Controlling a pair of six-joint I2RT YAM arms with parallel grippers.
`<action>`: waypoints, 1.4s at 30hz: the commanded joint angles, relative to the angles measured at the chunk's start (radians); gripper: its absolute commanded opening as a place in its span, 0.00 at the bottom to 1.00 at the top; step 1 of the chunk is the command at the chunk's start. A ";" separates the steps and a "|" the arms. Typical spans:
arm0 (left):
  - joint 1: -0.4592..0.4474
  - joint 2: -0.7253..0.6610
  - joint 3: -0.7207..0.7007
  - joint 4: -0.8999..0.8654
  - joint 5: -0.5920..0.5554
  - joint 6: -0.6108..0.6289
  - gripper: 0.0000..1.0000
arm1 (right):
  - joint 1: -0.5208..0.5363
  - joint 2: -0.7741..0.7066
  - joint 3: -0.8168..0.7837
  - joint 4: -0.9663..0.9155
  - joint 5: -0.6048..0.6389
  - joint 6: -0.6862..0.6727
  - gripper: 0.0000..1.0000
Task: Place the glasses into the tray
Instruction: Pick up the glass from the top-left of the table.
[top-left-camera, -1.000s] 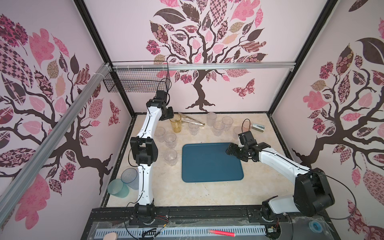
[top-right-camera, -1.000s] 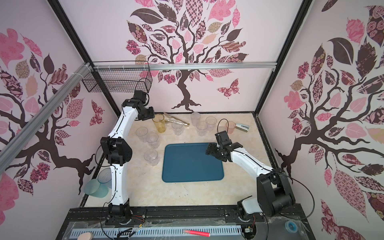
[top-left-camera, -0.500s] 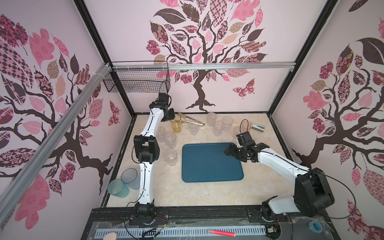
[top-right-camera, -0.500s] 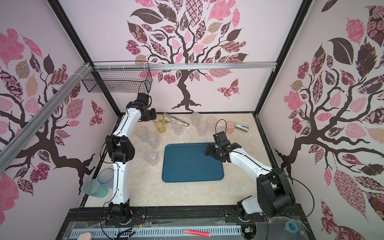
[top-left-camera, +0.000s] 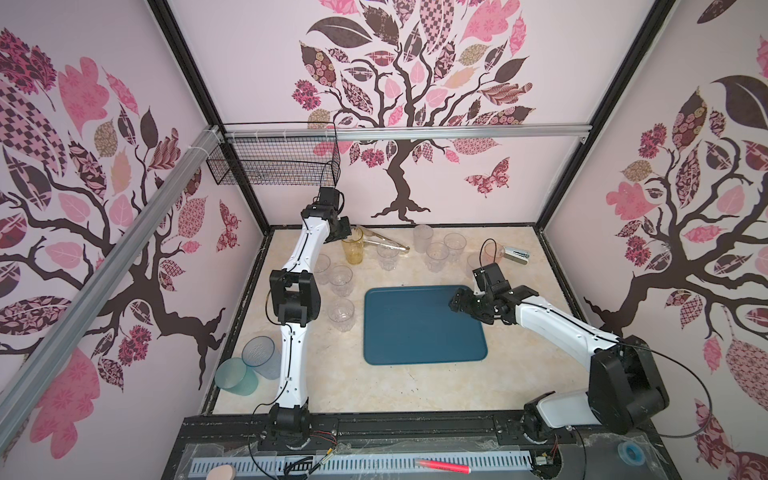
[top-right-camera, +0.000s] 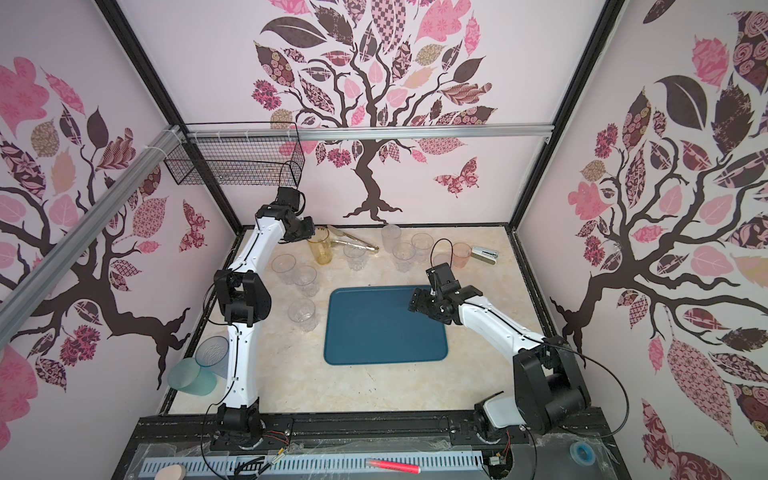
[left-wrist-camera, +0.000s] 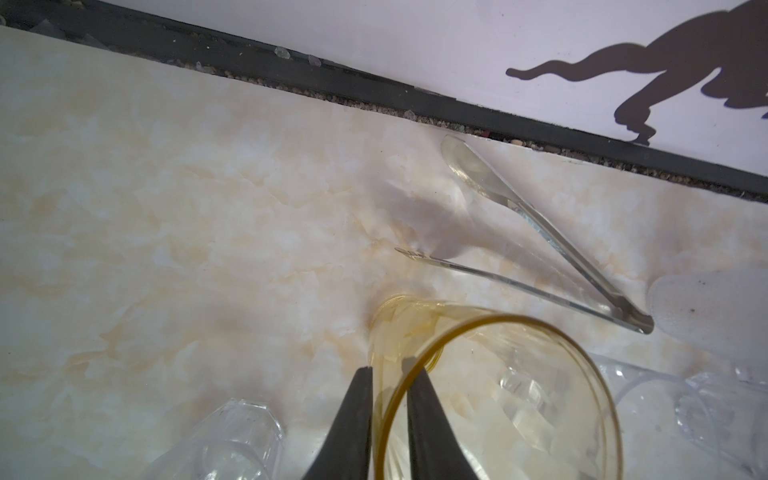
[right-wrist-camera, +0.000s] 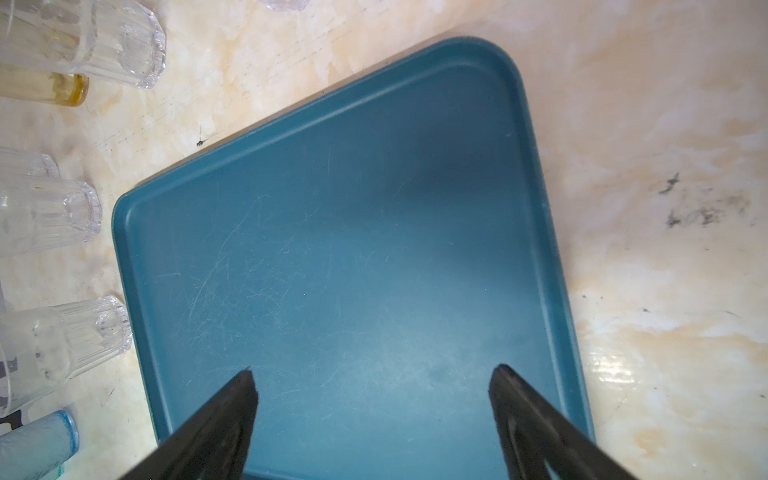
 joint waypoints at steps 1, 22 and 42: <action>-0.002 -0.001 -0.011 0.009 -0.012 -0.004 0.13 | 0.005 -0.015 0.003 0.000 0.008 0.000 0.90; -0.002 -0.080 -0.011 0.019 -0.041 0.000 0.00 | 0.005 -0.017 0.000 0.010 0.003 0.007 0.89; -0.072 -0.563 -0.342 -0.060 -0.071 0.040 0.00 | 0.006 0.007 0.077 0.018 0.018 0.012 0.89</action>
